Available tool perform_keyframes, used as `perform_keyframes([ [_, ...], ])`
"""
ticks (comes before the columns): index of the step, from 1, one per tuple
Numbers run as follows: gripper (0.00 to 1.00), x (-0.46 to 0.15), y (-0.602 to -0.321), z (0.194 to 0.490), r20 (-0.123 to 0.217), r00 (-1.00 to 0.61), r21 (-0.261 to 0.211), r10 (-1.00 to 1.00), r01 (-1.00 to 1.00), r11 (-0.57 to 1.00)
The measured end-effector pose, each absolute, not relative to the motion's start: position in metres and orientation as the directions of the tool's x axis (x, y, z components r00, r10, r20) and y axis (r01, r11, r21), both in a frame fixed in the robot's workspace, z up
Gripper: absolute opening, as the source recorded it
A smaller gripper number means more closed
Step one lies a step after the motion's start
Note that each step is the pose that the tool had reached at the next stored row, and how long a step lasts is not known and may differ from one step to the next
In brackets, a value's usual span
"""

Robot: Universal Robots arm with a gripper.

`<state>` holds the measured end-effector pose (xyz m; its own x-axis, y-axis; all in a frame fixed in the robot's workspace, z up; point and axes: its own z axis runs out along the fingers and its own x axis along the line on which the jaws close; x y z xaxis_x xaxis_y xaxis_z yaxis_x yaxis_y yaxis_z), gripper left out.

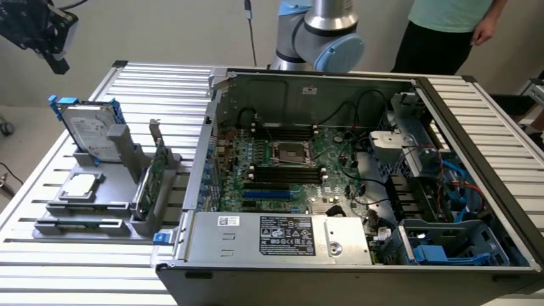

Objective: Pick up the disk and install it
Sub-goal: 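Reach for the disk, then pick up the disk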

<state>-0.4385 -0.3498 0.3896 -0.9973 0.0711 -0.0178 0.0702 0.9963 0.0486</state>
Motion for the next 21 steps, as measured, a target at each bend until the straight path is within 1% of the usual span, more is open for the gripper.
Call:
perform_keyframes([
  [16,0.11,-0.4422,-0.3495,0.3896,-0.018,-0.997,0.049,0.071,0.070,0.996],
  [21,0.11,-0.4422,-0.3495,0.3895,-0.018,-0.999,0.047,0.033,0.033,0.998],
])
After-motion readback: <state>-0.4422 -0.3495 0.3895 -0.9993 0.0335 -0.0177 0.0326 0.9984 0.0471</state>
